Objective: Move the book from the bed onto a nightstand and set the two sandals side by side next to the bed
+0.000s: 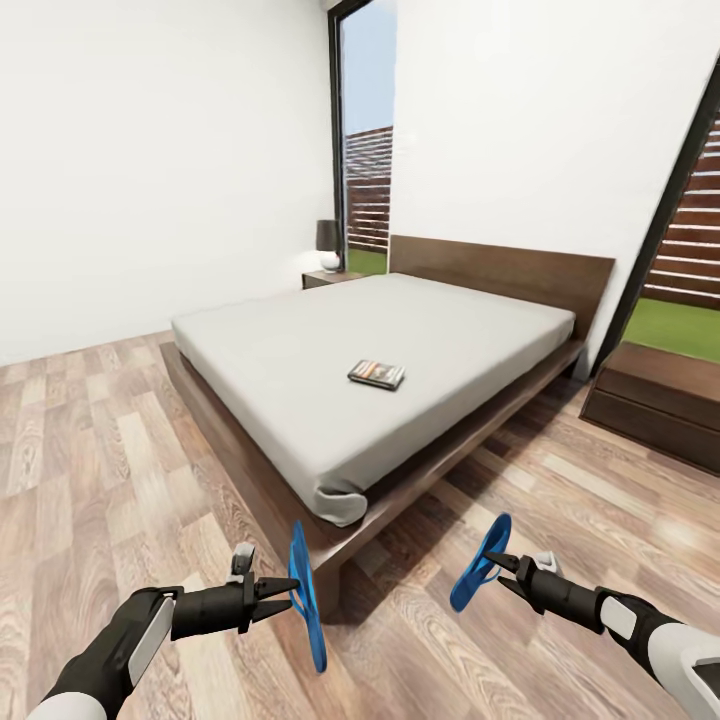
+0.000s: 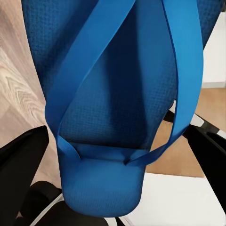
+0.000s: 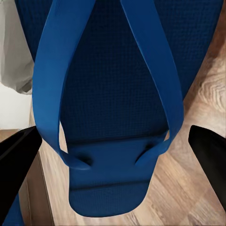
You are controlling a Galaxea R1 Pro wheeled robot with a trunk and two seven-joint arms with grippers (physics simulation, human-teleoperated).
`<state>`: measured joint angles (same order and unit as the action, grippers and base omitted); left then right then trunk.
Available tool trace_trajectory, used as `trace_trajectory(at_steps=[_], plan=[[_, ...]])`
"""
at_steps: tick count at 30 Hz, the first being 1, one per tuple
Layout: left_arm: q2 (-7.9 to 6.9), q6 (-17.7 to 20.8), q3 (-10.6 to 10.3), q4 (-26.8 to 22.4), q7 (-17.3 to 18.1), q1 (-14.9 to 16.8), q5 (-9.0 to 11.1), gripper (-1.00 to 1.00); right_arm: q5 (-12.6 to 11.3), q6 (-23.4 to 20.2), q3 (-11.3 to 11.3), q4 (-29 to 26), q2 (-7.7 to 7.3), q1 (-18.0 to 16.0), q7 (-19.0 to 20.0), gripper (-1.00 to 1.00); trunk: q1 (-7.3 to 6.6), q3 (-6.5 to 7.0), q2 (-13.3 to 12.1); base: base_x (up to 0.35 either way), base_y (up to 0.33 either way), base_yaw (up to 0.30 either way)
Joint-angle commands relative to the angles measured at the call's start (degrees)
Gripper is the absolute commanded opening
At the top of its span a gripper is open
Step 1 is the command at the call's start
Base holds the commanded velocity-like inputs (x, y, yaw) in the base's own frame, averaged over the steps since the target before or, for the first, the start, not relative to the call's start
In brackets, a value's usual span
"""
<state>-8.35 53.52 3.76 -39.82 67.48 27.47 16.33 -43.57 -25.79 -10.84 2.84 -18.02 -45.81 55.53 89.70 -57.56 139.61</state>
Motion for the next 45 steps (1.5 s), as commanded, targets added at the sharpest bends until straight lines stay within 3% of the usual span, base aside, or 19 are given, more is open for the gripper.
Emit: trace_trajectory(at_steps=[1,45], plan=[[0.0,0.4,0.0,0.0,0.1,0.0,0.1,-1.0,-0.6,-0.4,-0.4,0.1,0.0,-0.1,0.2,-1.0,0.0,-0.05,0.0,0.103,-0.183,0.166],[-0.06,0.4,0.1,0.0,0.1,0.0,0.1,-1.0,-0.6,-0.4,-0.3,0.1,0.0,-0.1,0.3,-1.0,0.0,-0.05,0.0,0.007,-0.118,0.166]])
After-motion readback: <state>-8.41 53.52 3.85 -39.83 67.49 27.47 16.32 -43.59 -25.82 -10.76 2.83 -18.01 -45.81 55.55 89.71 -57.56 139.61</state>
